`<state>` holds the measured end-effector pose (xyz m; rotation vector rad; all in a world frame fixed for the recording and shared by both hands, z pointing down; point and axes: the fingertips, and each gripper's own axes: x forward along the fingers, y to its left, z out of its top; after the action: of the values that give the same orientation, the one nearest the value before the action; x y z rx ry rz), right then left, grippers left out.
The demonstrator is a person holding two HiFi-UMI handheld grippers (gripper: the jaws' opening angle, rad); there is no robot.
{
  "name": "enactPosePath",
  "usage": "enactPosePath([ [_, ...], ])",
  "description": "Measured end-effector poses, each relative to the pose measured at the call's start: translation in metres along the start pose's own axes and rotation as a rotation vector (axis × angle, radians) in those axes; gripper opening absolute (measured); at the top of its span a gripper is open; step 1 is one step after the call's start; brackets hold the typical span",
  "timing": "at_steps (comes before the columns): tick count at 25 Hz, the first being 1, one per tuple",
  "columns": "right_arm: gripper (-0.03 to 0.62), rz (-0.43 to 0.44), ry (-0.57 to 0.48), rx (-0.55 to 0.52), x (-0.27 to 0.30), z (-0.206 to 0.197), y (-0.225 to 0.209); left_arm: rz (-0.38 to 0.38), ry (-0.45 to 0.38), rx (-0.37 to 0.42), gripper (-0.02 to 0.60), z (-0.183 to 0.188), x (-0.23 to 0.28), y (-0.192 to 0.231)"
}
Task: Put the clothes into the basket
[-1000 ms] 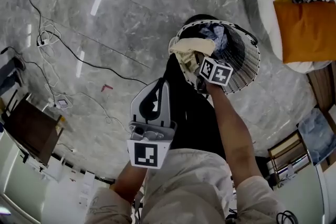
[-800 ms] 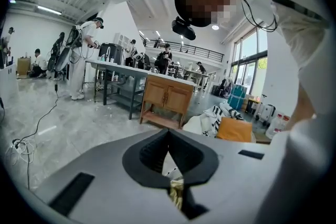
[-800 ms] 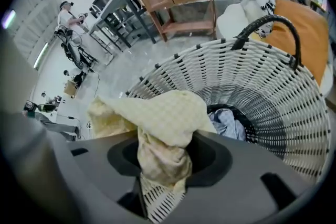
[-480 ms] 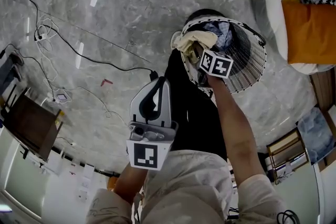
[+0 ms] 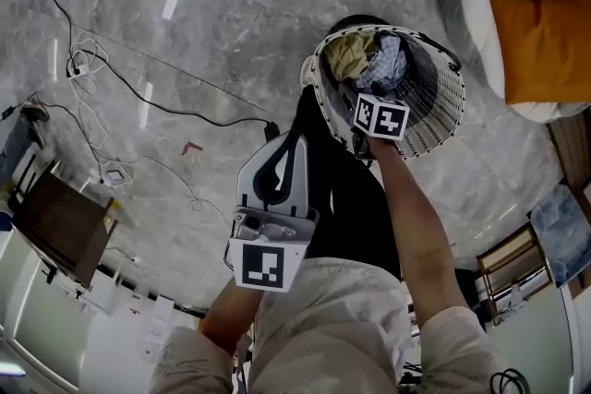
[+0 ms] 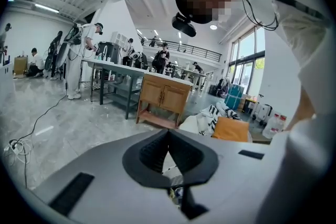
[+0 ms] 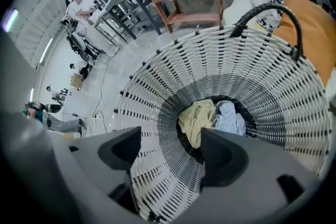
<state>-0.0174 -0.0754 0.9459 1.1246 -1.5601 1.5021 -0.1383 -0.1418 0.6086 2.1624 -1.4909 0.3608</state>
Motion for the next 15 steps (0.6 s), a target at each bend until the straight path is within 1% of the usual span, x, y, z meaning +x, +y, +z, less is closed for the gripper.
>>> enactPosePath([
  [5,0.325,0.005,-0.037,-0.004,-0.032,-0.004,-0.004,-0.032,-0.036,0.04,0.005,0.012,-0.01,-0.026],
  [10,0.325,0.017,-0.088,-0.01,-0.085,-0.018,-0.007,-0.055,-0.085,0.082,0.005,0.03,-0.029,-0.059],
  [15,0.325,0.031,-0.138,0.027,-0.142,-0.039,-0.017,-0.05,-0.102,0.076,0.005,0.04,-0.053,-0.089],
])
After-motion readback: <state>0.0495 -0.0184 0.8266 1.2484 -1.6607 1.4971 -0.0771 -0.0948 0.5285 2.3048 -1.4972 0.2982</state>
